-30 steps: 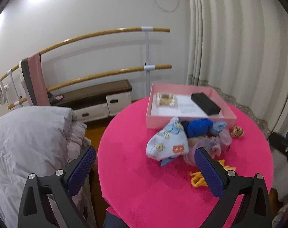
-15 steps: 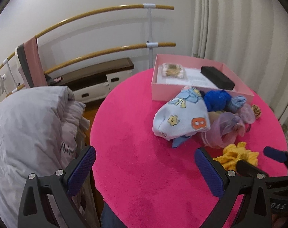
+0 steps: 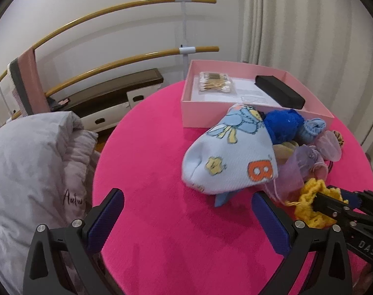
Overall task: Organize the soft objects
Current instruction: 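Grasp the blue printed hat with the left gripper while the right grasps the yellow crochet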
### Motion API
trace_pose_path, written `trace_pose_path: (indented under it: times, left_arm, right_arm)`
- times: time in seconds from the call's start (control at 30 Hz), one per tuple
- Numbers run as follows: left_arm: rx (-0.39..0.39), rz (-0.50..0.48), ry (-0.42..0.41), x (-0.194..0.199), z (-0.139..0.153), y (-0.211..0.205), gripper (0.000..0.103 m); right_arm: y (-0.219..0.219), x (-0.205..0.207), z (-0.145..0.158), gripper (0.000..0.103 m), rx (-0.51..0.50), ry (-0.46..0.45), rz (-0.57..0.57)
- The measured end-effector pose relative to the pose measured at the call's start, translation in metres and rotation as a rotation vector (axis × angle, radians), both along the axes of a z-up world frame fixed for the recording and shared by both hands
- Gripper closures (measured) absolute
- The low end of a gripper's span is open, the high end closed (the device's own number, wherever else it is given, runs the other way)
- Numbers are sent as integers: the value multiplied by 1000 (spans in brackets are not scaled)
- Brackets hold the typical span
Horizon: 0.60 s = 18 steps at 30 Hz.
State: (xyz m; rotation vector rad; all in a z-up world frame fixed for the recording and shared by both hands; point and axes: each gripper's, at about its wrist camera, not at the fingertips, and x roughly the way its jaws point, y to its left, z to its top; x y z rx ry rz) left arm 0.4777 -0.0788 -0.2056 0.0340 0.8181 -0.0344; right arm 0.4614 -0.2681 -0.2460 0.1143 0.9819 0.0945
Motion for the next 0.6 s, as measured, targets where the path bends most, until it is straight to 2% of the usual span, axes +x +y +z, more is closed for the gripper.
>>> trace_pose_path:
  times: [0.07,0.2,0.3,0.6]
  left_arm:
    - [12,-14,2,8,-5,-4,0]
    - [22,-34,10,24,-13,-10,0]
    - [34,-46,15,37,-19,-14,0]
    - [0,-75,6,68,-24,-19,2]
  right_arm:
    - [-1,1,1,71,4,7,6]
    - [7,2,-2,56,4,30,43]
    - [15,2,-6,51,-12,49,75]
    - [16,0,-6,60,-27,57,83]
